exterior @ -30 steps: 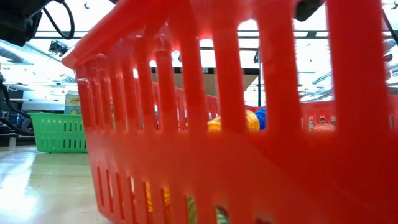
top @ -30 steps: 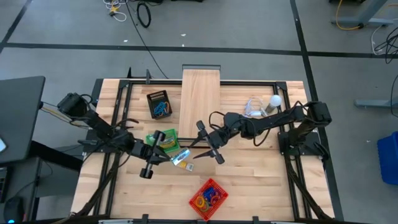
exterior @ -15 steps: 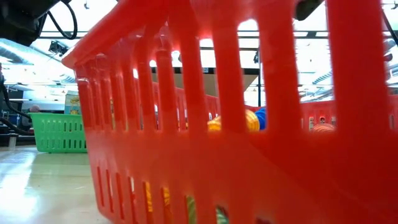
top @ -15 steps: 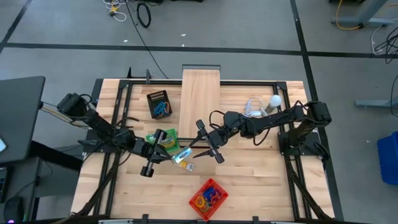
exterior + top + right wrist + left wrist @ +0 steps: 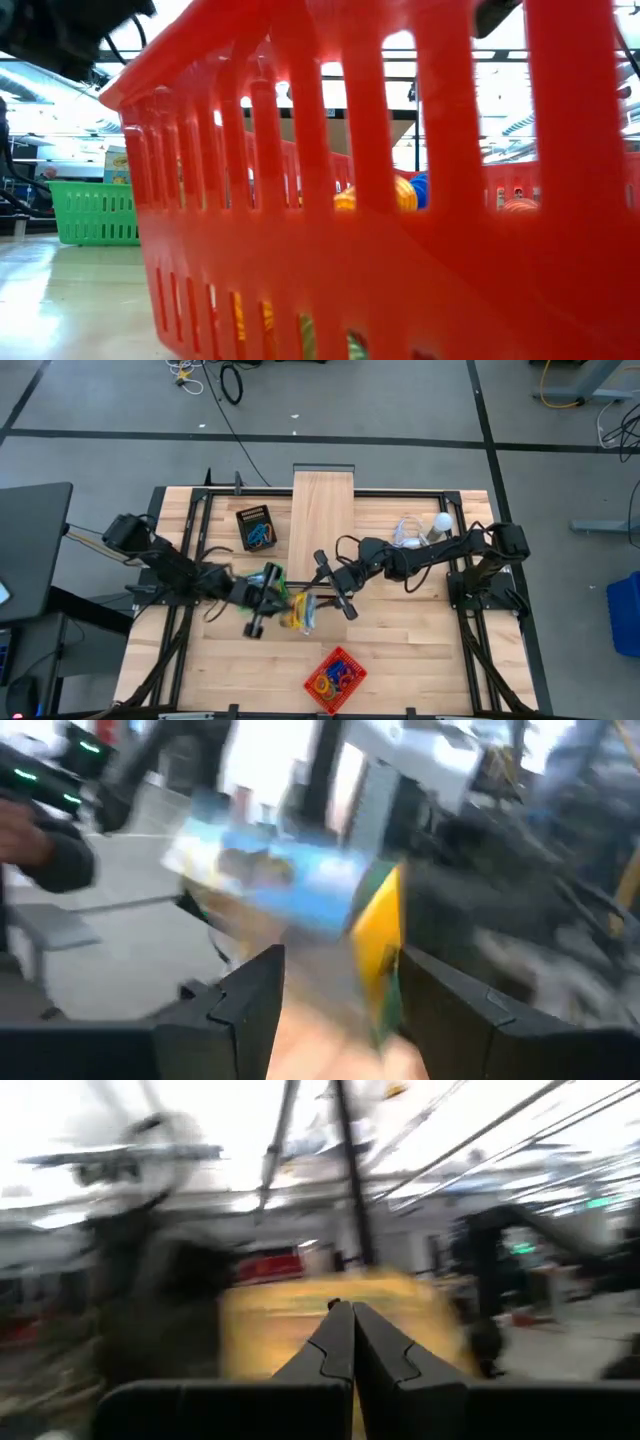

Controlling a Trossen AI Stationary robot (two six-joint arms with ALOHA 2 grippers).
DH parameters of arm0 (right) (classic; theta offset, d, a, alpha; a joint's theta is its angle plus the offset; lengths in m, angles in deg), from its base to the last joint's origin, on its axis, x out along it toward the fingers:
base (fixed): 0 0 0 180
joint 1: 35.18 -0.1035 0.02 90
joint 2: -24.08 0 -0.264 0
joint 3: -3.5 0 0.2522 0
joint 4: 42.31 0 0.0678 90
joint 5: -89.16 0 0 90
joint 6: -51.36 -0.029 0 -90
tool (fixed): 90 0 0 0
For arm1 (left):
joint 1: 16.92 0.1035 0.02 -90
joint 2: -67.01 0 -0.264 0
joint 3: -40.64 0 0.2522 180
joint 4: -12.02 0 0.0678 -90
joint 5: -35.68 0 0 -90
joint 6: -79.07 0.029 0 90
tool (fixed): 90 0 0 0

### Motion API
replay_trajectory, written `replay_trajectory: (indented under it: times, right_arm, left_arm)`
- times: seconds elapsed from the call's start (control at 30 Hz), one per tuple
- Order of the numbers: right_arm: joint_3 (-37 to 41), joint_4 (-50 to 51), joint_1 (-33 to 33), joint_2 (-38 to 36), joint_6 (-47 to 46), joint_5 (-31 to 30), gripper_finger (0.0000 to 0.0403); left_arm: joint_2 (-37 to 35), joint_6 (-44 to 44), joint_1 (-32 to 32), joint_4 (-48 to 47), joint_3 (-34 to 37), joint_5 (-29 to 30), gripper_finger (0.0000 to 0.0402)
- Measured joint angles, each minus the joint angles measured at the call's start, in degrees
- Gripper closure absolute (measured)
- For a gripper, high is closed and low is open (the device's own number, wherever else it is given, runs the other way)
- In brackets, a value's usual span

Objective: Pick & Place Office Desk Supplies
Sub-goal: Put the large yellow crayon box into the green basket

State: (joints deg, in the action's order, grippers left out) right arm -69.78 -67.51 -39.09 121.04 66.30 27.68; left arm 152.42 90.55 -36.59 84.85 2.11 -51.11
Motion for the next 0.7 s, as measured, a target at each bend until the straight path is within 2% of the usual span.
replay_trajectory:
  times: [0.2, 0.3, 0.47, 0.57, 0.7]
  right_arm:
    - [-0.1, -1.9, -1.4, -0.1, 0.6, 0.1, 0.0234]
    - [-0.1, -0.5, -2.0, -0.1, 0.5, -2.5, 0.0257]
    - [-0.1, 11.3, -2.7, -0.9, 0.1, -2.6, 0.0297]
    - [-0.1, 18.4, -4.6, -2.0, 1.1, -3.0, 0.0304]
    - [-0.1, 22.0, -8.7, -2.0, 3.4, -3.8, 0.0304]
  left_arm:
    - [3.7, -2.5, 2.3, 3.3, 0.0, 0.7, 0.0401]
    - [5.1, -2.7, 3.0, 3.1, 0.0, 1.6, 0.0401]
    - [4.4, -1.4, 1.5, 3.1, 0.4, 2.1, 0.0401]
    - [3.1, 0.2, -0.5, 2.0, 1.5, 3.0, 0.0401]
    - [2.6, 1.2, -3.6, -0.8, 3.3, 3.8, 0.0402]
